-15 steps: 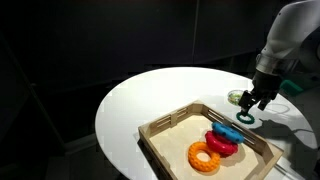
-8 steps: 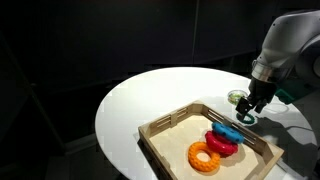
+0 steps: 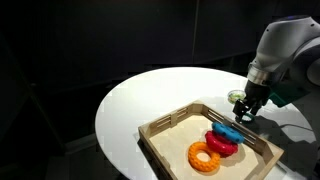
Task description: Pick up the green ring from the table and put it on the wooden tray
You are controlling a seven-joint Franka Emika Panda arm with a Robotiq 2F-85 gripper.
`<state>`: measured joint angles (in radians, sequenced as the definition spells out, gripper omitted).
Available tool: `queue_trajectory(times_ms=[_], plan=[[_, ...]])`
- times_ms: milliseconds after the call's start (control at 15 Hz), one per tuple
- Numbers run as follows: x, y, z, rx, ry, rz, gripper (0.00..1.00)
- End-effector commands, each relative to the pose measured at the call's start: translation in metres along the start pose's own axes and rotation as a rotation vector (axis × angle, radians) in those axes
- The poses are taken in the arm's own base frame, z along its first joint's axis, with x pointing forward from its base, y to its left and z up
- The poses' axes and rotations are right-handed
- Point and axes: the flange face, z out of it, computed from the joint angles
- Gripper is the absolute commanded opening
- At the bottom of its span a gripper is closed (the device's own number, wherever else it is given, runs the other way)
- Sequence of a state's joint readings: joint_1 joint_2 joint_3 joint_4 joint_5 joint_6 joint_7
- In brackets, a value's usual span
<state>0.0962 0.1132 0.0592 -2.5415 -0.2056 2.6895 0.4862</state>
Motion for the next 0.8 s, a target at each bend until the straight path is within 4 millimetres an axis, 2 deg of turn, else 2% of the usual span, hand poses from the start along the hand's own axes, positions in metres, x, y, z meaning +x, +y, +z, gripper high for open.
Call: queue_trajectory(times_ms=[0, 133, 467, 733], plan=[[0.007, -0.003, 0.001, -0.014, 0.017, 0.016, 0.56], [0.009, -0.004, -0.001, -0.014, 0.023, 0.019, 0.45], [0.013, -0.008, -0.020, 0.010, 0.032, 0.048, 0.45], [0.016, -0.024, -0.043, 0.051, 0.048, 0.059, 0.45]])
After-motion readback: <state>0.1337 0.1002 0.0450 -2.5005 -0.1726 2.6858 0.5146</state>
